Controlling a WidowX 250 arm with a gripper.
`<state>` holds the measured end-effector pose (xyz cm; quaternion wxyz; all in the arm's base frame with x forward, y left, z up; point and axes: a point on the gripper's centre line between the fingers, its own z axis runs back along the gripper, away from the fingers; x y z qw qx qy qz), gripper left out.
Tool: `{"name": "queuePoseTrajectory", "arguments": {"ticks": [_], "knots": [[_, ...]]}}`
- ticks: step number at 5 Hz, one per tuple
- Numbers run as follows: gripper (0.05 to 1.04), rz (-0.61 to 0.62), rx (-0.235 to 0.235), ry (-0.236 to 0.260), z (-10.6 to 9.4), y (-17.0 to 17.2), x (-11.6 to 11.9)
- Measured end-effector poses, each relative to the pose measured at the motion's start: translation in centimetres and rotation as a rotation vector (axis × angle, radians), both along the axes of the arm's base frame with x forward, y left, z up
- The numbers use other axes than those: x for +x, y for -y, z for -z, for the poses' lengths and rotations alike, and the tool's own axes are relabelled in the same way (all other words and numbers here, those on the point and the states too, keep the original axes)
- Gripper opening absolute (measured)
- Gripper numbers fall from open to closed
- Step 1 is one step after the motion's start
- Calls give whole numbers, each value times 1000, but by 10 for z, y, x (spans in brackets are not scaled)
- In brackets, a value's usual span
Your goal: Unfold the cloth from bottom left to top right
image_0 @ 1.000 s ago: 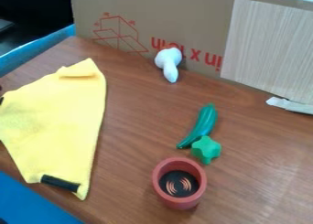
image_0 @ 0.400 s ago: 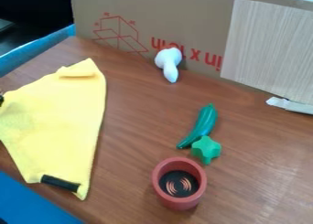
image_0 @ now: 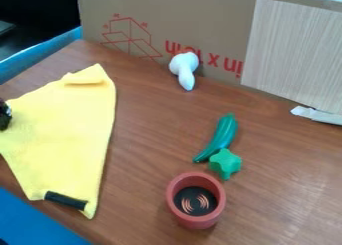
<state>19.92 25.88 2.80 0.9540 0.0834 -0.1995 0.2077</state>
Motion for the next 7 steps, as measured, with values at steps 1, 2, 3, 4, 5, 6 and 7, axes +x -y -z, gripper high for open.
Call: {"name": "queuePoseTrajectory", "arguments": {"ticks": [1,2,3,4,5,6,7], "knots": [[947,-16,6,-12,6,-2,4],[772,-35,9,-23,10,-6,7],[483,-43,9,-20,11,-7,9],[240,-21,7,-20,12,-4,11],[99,34,-47,-10,5,12,11],[55,46,-68,53,-26,22,15],[52,65,-72,103,-59,36,20]]}}
